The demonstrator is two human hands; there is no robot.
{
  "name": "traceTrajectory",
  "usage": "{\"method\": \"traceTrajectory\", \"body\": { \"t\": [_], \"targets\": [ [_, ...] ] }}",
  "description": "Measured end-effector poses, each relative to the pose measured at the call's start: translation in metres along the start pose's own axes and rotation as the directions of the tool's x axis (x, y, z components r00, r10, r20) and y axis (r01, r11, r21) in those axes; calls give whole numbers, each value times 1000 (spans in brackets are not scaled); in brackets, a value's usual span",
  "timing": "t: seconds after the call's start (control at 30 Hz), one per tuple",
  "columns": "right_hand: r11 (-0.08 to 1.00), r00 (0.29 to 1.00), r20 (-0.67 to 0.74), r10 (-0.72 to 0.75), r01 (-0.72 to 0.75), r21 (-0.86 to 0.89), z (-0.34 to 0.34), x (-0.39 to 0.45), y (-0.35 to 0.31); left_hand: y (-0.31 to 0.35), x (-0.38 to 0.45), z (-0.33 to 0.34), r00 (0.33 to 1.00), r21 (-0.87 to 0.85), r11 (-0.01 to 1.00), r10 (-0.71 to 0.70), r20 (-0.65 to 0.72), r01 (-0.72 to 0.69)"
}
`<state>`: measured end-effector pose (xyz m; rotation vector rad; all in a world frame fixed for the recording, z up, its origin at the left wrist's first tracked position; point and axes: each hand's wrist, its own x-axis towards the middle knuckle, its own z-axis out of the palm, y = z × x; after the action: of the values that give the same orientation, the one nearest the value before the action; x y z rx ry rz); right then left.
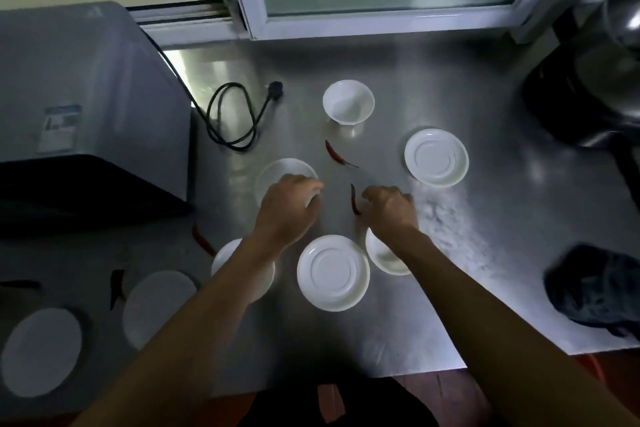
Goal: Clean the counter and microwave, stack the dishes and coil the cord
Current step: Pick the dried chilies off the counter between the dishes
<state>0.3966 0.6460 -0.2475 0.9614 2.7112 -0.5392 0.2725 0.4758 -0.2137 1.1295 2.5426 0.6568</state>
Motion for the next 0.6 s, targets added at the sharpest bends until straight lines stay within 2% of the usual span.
{"method": "traceTrajectory", "body": {
  "t": [0.1, 0.23, 0.33, 0.47, 0.6],
  "targets": [
    [994, 998, 24, 57, -55, -94, 6, 8, -12, -13, 31, 8, 997, 28, 997, 71, -14, -71],
    [990, 992, 65, 109, -102, -98, 17, 16, -23, -25, 70, 19, 988, 52, 987, 148, 35, -150],
    [986, 990, 21, 138, -136, -94, 24, 20, -25, -26, 96, 27, 975, 79, 977, 191, 112, -200],
    [984, 985, -32, 172, -174, -46, 27, 26, -21, -26, 125, 38, 955, 129, 951, 261, 142, -279],
    [983, 966, -179, 184, -181, 28, 31, 33, -16, -27, 142, 50, 936, 207, 920, 294, 192, -332]
  ]
}}
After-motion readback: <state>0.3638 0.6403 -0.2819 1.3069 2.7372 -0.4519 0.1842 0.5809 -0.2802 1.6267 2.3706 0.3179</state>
